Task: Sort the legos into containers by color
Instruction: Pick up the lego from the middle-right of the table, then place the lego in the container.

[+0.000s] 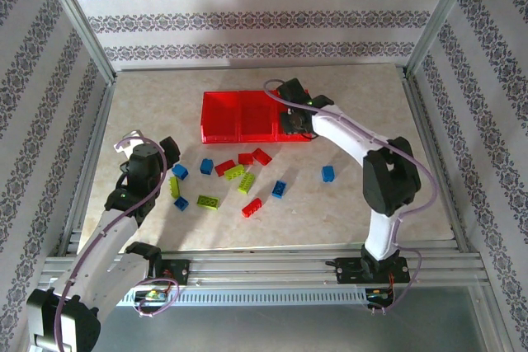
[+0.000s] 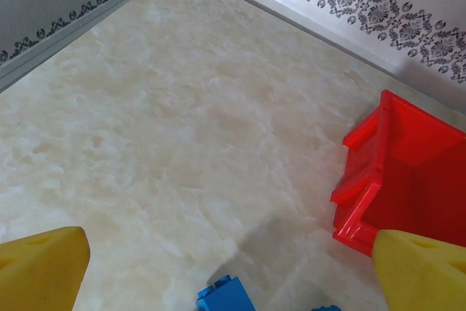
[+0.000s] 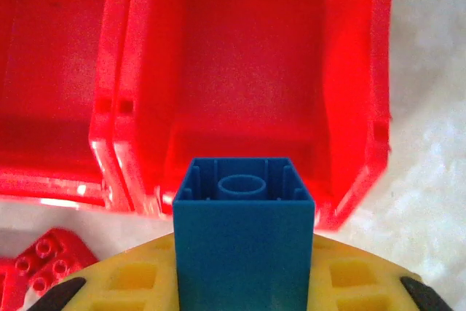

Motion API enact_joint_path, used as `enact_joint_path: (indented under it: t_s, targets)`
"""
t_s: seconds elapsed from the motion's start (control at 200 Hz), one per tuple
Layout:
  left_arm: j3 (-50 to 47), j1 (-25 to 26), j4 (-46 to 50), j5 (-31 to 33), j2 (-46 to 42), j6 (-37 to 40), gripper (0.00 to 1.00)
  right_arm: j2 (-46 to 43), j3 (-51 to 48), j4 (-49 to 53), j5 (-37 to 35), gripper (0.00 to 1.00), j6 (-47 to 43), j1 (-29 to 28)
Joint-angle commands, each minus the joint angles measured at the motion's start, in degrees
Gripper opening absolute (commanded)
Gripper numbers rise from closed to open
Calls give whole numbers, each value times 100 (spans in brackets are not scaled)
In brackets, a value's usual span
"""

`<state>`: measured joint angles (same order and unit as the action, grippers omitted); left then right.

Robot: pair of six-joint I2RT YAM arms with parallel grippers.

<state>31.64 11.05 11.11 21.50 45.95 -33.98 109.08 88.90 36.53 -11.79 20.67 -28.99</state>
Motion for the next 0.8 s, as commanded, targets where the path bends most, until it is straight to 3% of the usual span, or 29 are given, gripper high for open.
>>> enact_joint_path:
  t_s: [0.0, 0.2, 0.57, 0.795]
  targets:
    - [10, -105, 13, -88, -30, -56, 100, 368, 513, 185, -257, 16, -369, 59]
    - [16, -112, 99, -59, -24, -48, 100, 943, 958, 218, 57, 20, -371, 268]
    - [116, -121, 93, -20, 123, 30, 100, 1099, 963, 200, 253, 42, -335, 352]
    - [202, -130, 101, -97, 244, 93, 100, 813, 819, 205, 207, 44, -309, 342]
